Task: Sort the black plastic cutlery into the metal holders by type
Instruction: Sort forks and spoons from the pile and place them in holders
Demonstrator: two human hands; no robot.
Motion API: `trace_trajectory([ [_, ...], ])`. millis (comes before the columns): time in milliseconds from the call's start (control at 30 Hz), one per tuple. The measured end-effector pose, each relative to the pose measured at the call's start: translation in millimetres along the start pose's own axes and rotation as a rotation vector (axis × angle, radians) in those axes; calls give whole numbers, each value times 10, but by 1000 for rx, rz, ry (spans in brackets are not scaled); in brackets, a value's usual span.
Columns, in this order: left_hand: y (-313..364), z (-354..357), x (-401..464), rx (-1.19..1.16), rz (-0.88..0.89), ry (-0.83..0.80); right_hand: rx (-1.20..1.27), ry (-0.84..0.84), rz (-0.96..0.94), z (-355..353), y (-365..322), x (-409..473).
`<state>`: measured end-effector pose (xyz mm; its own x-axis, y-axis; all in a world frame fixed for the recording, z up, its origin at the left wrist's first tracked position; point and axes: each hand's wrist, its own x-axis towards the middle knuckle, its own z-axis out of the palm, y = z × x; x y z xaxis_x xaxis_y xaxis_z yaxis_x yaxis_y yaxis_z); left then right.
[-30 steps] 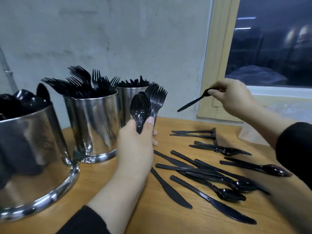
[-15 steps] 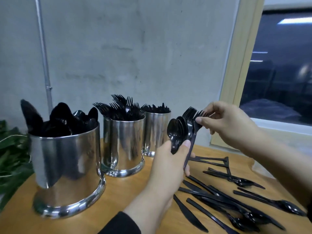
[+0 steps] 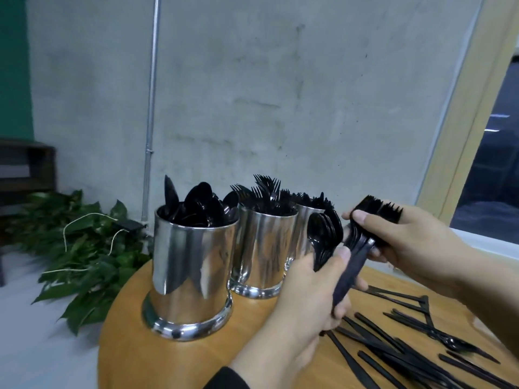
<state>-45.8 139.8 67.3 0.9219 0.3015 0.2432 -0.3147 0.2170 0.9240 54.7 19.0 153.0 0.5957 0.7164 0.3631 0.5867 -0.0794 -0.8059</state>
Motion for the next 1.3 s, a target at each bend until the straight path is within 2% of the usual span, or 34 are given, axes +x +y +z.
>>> trace_trajectory([
  [133, 90, -221, -113, 77, 61, 128, -97, 14, -112, 160, -184, 139],
  [233, 145, -426, -162, 125, 97, 300, -70, 145, -194, 131, -369, 365],
  [333, 175, -627, -193, 164, 127, 390, -63, 296, -259, 97, -535, 674],
  [400, 190, -710, -217, 157, 119, 385, -115, 343, -269, 160, -565, 909],
  [600, 155, -827, -274, 177, 74, 306, -365, 332, -205, 504, -289, 1485],
  [833, 97, -802, -258, 260, 56, 228, -586, 223, -106, 707, 77, 1638],
  [1167, 99, -776, -264, 275, 66, 227, -671, 152, -14, 851, 223, 1550],
  [1300, 127, -758, -286, 262, 67, 228, -638, 173, -62, 847, 225, 1531],
])
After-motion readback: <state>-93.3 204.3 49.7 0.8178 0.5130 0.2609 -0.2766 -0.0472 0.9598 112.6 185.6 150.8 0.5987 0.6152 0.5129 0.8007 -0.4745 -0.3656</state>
